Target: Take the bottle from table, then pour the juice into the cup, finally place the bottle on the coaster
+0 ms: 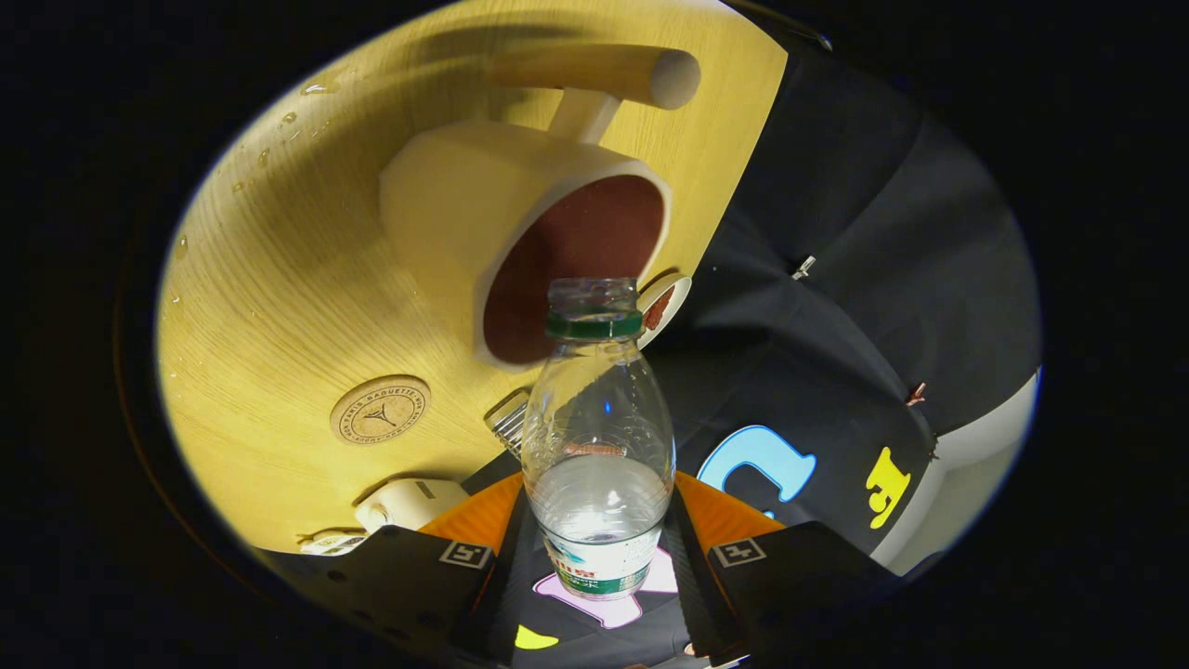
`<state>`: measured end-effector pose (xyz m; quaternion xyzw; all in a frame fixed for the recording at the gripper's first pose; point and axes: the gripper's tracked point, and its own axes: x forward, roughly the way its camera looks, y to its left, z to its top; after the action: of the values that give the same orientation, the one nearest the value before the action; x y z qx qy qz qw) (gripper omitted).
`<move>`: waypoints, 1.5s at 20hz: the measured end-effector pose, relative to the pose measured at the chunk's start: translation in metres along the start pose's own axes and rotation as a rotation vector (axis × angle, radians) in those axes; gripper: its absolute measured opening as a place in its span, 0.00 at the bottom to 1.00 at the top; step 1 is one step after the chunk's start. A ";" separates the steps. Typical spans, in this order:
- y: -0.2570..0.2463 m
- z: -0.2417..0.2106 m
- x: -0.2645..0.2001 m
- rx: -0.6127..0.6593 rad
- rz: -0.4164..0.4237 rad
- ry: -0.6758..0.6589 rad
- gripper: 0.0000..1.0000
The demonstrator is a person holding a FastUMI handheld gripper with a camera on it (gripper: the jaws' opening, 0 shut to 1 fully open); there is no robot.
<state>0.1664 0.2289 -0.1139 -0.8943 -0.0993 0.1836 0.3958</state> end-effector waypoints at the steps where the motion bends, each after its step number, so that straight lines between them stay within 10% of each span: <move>1: 0.001 0.000 -0.001 0.000 0.002 0.001 0.71; 9: 0.017 -0.016 -0.020 0.180 0.034 0.062 0.71; 30: -0.018 -0.100 -0.068 1.769 0.078 0.087 0.71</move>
<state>0.1444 0.1520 -0.0217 -0.2697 0.1248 0.1724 0.9391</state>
